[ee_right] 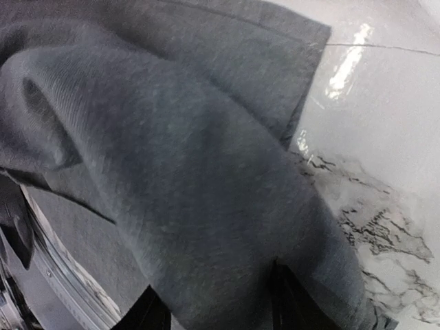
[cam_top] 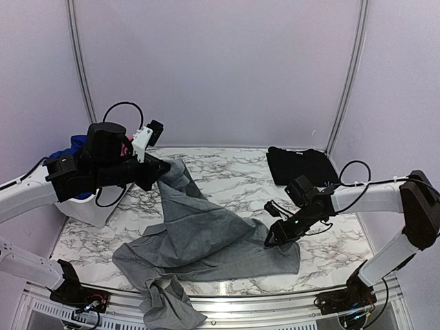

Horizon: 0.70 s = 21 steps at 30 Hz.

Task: Fold and stack the mixed laundry pile
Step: Flatten out the crumpled shirt at the center of the board.

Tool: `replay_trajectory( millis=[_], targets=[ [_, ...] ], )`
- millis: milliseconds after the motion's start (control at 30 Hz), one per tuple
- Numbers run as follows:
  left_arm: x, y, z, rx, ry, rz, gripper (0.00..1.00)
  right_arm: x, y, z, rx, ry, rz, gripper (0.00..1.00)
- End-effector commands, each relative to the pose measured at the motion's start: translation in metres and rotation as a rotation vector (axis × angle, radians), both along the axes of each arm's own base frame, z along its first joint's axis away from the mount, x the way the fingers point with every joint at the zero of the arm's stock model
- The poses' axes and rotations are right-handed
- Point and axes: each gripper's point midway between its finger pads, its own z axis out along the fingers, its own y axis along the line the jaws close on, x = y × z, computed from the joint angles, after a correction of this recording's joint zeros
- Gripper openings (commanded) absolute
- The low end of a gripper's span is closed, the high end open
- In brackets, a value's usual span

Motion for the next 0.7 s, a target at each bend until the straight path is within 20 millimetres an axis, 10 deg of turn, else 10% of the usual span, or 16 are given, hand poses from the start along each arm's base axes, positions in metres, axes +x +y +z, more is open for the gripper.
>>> replay_trajectory(
  millis=[0,100,267,400,500,667],
  targets=[
    [0.030,0.023,0.009,0.042,-0.047,0.160,0.00,0.030,0.022,0.026,0.050,-0.069,0.063,0.24],
    [0.046,0.027,0.028,0.008,-0.058,0.197,0.00,0.056,0.030,0.049,0.040,-0.131,0.066,0.00],
    [0.035,0.019,0.089,-0.082,-0.156,0.075,0.00,0.092,0.029,0.103,0.075,-0.244,0.009,0.00],
    [-0.009,0.013,0.097,-0.130,-0.159,-0.118,0.00,0.080,0.022,0.128,0.098,-0.287,0.009,0.00],
    [-0.053,0.007,0.063,-0.174,-0.028,-0.274,0.00,0.047,0.019,0.123,0.134,-0.225,0.035,0.04],
    [-0.154,-0.005,-0.067,0.079,0.252,-0.477,0.00,-0.036,0.027,0.099,0.201,-0.014,0.168,0.53]
  ],
)
